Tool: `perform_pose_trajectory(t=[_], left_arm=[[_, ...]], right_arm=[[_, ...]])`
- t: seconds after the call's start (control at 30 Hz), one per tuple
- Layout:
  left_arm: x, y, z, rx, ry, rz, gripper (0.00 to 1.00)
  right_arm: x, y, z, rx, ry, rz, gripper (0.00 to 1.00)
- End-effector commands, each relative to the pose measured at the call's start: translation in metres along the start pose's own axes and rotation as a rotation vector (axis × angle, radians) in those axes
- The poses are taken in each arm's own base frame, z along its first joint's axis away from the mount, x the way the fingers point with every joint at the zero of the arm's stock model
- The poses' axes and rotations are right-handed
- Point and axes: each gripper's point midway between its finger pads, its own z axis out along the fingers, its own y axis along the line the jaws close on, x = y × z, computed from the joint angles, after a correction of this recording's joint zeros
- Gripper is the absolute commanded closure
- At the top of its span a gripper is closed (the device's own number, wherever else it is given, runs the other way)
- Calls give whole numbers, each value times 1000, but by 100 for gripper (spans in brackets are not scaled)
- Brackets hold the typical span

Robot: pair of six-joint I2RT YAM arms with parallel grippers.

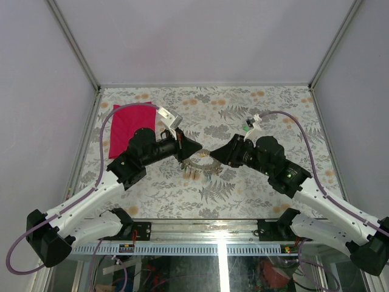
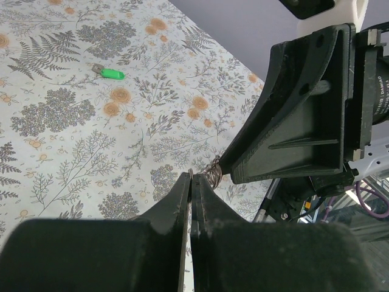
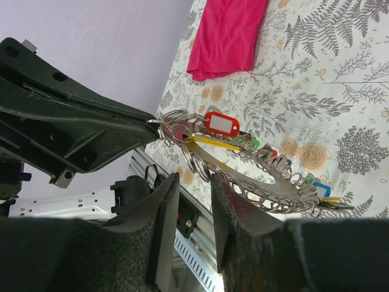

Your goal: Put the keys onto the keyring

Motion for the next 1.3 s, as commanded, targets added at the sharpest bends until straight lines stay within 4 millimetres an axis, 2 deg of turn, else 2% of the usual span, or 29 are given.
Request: perform_pose_trajectory(t=[0.0, 0.43, 0.77, 0.87, 1.03, 1.27], left_arm=[[-44, -21, -5, 60, -150, 44, 100], [-46, -21, -7, 54, -157, 47, 100], [-47, -23, -8, 60, -153, 49, 100], [-46, -24, -9, 62, -152, 48, 100], [-46, -25, -9, 69, -151, 45, 100], [-46, -26, -10, 71, -152, 45, 100]], right_arm=[[-9, 16, 5, -64, -42, -7, 66], [-10, 20, 3, -86, -49, -8, 82], [-15, 25, 2, -113, -75, -13, 99], [-17, 30, 1, -136, -87, -6, 98], [-16, 29, 5, -133, -78, 0, 86], [-16, 30, 7, -139, -74, 3, 87]])
